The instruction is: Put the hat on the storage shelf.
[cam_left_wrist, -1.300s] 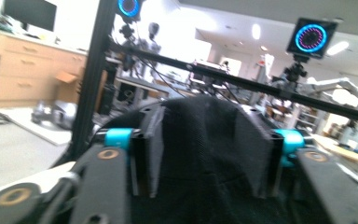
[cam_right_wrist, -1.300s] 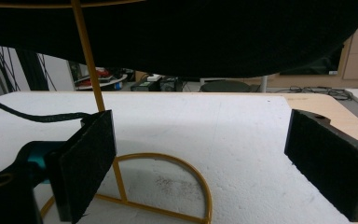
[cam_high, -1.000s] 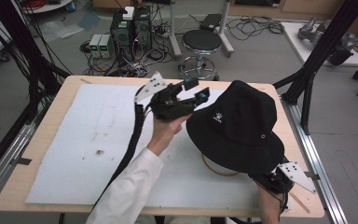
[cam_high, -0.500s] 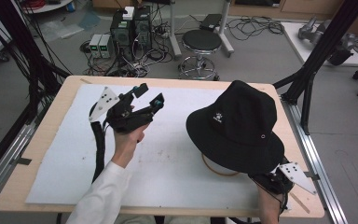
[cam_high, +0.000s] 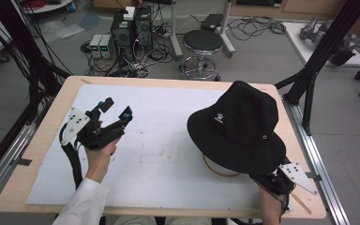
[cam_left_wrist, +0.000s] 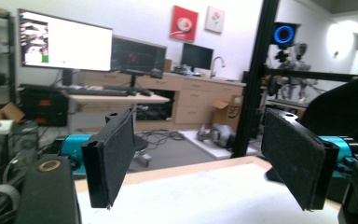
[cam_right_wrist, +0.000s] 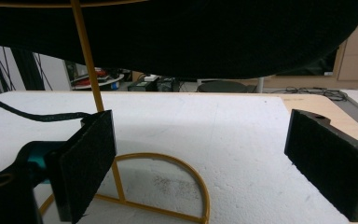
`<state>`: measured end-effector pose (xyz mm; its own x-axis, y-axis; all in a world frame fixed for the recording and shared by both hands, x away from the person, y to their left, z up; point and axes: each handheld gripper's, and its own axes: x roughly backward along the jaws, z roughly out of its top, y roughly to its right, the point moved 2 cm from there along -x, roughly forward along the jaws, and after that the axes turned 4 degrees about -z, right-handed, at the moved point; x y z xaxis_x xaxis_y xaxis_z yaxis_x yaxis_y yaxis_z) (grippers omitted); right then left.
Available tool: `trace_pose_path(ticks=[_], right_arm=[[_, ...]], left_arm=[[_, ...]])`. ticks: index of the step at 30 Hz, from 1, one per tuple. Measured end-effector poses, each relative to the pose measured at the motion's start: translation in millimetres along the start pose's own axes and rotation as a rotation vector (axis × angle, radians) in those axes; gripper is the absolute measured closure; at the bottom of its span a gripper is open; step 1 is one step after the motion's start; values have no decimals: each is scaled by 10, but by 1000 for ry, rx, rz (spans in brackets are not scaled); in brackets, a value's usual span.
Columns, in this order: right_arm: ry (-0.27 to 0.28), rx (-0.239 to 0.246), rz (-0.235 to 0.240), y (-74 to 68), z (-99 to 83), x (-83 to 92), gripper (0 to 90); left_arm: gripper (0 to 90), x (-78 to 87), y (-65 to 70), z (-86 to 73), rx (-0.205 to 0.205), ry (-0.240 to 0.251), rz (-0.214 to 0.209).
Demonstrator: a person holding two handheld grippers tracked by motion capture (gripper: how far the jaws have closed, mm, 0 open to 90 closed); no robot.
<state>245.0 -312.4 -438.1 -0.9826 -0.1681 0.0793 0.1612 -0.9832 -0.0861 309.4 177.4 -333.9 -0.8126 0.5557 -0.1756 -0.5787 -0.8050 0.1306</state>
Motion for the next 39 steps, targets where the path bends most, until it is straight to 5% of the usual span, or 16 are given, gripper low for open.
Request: trace_pose_path(ticks=[10,22,39], right_arm=[[7,-15,-4,28,2,17,82],[21,-24,-11,27,0,49,82],[24,-37,-10,21,-3,81,82]], left_arm=[[257,397,-378,-223,-34,-16,176],[249,757,-674,-388,-22,-45,295],[236,1076,-750,-534,-53,-102,369]])
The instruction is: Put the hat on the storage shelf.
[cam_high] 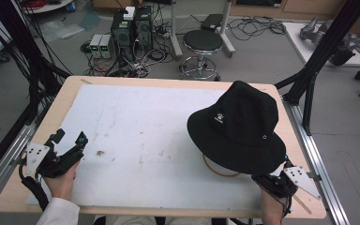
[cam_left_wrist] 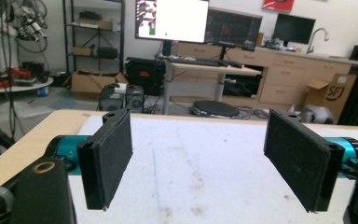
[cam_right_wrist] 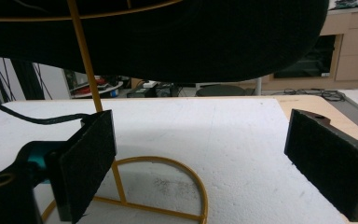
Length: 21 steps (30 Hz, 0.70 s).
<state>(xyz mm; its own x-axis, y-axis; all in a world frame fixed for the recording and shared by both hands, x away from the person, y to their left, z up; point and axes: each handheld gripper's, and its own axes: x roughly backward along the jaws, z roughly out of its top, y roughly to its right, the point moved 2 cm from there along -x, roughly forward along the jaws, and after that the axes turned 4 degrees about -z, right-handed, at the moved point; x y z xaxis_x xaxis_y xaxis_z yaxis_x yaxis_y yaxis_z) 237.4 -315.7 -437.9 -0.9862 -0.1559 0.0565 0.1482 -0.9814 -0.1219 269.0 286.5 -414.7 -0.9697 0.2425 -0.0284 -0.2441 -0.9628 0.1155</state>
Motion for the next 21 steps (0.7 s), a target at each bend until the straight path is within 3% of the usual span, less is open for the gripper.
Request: trace_pose_path(ticks=[9,21], right_arm=[[-1,7,6,1,-5,-12,82],[-16,22,11,-20,-15,-53,82]], left_arm=[[234,23,-115,-205,-13,-25,34],[235,36,-110,-254,-16,-37,34]])
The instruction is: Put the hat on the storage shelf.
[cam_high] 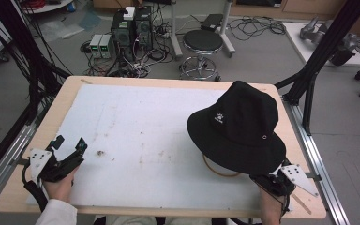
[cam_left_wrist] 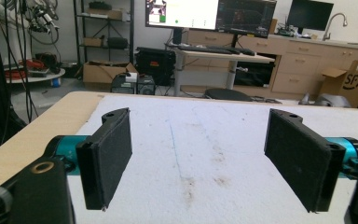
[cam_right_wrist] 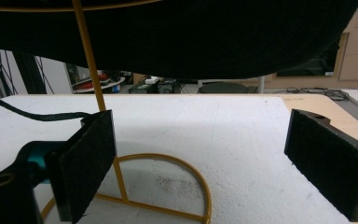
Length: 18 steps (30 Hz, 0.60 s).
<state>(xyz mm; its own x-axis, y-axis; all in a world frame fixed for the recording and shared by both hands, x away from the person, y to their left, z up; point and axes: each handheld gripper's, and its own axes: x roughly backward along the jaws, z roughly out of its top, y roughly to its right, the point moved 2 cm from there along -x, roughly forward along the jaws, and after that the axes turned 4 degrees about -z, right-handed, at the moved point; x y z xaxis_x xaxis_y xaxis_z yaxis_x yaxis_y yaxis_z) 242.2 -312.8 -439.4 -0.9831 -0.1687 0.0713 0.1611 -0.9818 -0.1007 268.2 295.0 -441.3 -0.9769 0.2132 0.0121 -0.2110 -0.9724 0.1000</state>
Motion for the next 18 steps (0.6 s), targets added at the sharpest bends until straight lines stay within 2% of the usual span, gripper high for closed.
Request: trace_pose_path(ticks=[3,4,6,18], right_arm=[[-2,-12,-1,1,-3,-7,82],[-2,-21,-4,3,-5,-11,82],[-1,-18,-6,15,-5,-17,82],[-11,-30,3,10,-13,-36,82]], left_arm=[[236,1,10,-2,2,-2,-2],[236,2,29,-3,-15,-6,-5],[236,3,40,-3,-24,-6,-8],[238,18,27,2,-8,-5,-4]])
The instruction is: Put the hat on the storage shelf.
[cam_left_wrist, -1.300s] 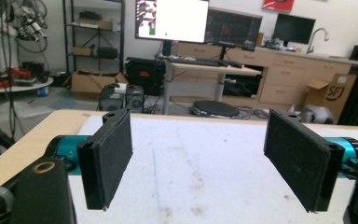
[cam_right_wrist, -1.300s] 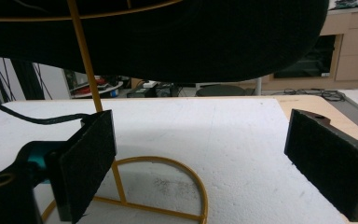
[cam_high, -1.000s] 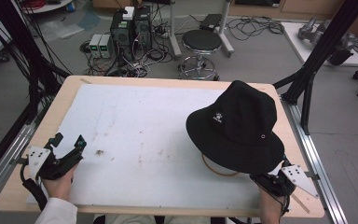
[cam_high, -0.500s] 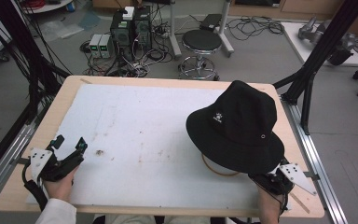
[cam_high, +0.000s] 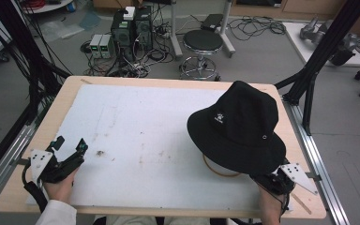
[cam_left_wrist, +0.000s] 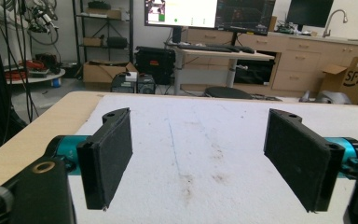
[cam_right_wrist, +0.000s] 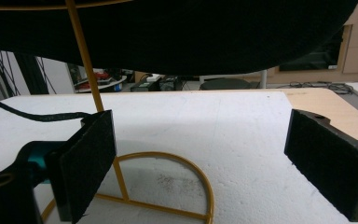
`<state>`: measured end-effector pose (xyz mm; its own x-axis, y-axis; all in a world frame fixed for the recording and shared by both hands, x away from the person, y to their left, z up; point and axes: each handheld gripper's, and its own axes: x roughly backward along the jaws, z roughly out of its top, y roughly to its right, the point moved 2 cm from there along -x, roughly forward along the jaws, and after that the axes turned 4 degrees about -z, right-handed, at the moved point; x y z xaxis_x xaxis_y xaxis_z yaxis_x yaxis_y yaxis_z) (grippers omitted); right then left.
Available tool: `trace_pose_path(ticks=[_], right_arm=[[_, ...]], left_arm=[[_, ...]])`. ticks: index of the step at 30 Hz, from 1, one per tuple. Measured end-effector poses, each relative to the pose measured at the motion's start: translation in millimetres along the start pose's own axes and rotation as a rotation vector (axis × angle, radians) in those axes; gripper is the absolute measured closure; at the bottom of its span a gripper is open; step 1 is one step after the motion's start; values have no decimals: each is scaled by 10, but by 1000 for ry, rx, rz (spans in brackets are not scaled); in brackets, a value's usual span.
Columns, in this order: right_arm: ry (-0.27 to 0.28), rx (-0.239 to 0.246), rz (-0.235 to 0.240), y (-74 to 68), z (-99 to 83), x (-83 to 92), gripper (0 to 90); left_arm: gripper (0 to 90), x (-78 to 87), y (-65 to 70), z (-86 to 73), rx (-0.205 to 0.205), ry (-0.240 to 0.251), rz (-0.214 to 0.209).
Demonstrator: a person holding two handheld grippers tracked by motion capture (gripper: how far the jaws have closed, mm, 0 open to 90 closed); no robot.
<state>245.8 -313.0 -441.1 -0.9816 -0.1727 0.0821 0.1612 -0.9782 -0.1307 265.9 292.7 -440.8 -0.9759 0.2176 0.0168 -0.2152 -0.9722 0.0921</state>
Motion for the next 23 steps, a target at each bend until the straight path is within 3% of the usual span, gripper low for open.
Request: trace_pose_path(ticks=[23], right_arm=[[-11,-11,13,0,-7,-32,82]], left_arm=[[236,11,-25,-3,19,-19,-9]])
